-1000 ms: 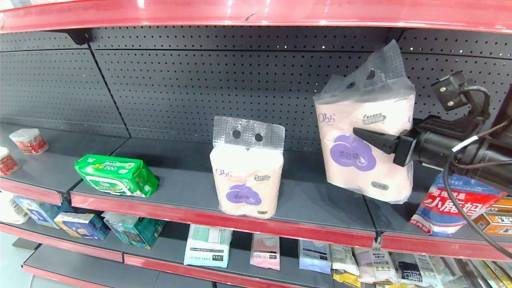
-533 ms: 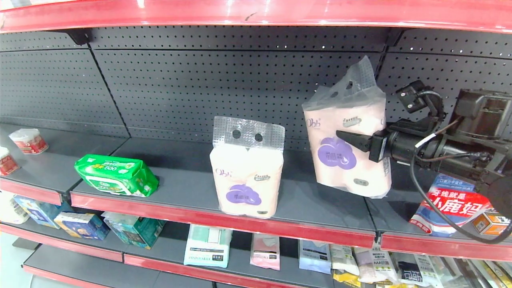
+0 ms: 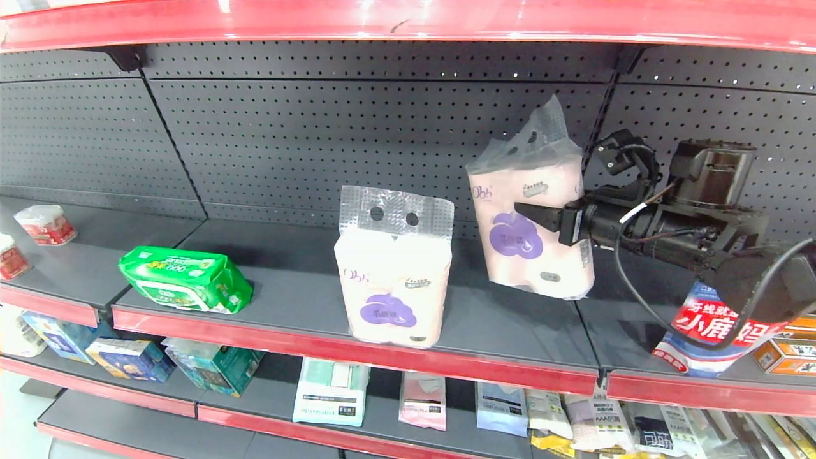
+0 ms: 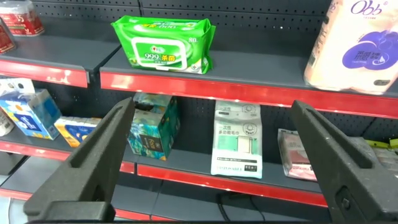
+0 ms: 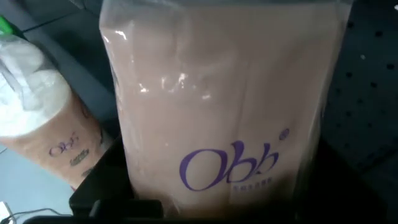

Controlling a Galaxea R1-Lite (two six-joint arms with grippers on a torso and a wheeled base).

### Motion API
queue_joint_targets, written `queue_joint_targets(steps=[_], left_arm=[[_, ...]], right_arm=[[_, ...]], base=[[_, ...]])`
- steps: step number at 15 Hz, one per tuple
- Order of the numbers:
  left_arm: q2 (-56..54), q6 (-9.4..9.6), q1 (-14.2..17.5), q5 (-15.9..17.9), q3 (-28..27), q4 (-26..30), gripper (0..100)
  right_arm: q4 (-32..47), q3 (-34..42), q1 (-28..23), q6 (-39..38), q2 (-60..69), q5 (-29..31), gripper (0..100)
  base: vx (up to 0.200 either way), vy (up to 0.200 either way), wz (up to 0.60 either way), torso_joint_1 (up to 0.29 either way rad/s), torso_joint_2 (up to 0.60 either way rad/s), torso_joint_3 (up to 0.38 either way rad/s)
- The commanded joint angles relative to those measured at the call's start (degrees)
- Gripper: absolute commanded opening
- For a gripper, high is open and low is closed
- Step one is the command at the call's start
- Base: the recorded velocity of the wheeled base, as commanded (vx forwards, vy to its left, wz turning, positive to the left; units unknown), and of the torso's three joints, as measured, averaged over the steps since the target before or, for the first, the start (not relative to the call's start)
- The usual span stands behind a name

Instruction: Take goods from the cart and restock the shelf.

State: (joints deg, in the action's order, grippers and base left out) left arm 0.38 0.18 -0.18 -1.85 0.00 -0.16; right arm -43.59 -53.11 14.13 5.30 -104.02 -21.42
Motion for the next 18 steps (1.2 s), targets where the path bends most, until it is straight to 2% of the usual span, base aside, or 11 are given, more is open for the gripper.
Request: queue_joint_targets(steps=[1, 3, 6, 11, 18], left_arm=[[-0.03, -0.01, 0.01, 0.01, 0.0, -0.02, 100], [-0.03, -0.01, 0.01, -0.08, 0.0, -0.02, 100], [-0.03, -0.01, 0.01, 0.01, 0.0, -0.02, 100], [-0.03, -0.01, 0.09, -0.08, 0.0, -0.02, 100], [-0.03, -0.01, 0.09, 0.01, 0.0, -0.02, 100]], right_arm=[[0.09, -2.26, -0.07, -0.21, -3.56, -4.42, 0], [0.09, -2.52, -1.38, -0.21, -4.79, -9.78, 0], [0.09, -4.37, -1.74, -0.29, -7.51, -10.22, 0], [-0.26, -13.51, -0.68, -2.4, -13.49, -11.8, 0], [-0.53, -19.04, 1.08, -2.4, -18.5, -13.65, 0]], base=[[0.0, 0.0, 0.0, 0.0, 0.0, 0.0], [0.0, 0.0, 0.0, 0.0, 0.0, 0.0], [0.0, 0.0, 0.0, 0.0, 0.0, 0.0], [0.0, 0.0, 0.0, 0.0, 0.0, 0.0], [0.0, 0.0, 0.0, 0.0, 0.0, 0.0]])
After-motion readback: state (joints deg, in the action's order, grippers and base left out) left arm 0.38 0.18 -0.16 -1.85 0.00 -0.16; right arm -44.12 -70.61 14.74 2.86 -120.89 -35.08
